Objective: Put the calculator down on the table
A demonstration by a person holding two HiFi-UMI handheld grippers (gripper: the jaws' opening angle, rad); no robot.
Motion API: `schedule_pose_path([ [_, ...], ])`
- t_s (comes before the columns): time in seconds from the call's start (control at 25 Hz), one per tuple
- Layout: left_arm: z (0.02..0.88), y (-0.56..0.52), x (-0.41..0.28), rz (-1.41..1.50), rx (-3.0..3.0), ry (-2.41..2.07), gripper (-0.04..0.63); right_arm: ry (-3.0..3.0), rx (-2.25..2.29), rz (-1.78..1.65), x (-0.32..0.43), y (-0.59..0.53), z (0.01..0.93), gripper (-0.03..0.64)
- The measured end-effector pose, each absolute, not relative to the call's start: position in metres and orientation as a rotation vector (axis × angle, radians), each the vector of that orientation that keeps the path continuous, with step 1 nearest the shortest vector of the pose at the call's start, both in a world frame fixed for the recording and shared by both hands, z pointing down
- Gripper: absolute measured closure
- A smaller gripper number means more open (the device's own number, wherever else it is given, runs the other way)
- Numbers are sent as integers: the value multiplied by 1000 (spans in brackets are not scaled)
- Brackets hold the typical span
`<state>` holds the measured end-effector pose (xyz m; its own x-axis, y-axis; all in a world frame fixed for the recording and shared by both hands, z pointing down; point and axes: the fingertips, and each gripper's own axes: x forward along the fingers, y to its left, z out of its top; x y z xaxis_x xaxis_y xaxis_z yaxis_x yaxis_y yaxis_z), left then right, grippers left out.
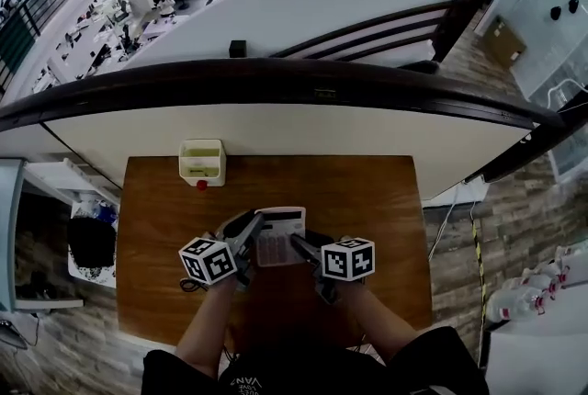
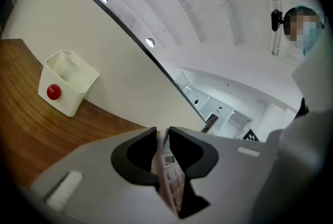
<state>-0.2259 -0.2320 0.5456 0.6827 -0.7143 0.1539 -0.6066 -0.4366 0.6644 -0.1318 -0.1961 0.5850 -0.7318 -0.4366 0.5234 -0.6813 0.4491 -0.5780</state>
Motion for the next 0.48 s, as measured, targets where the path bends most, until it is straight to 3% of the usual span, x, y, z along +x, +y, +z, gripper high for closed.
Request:
schedule_pose_path([
  [0.48, 571, -312, -221, -170, 2254, -1082, 525, -2382, 1050, 1066, -128, -275, 611, 463],
])
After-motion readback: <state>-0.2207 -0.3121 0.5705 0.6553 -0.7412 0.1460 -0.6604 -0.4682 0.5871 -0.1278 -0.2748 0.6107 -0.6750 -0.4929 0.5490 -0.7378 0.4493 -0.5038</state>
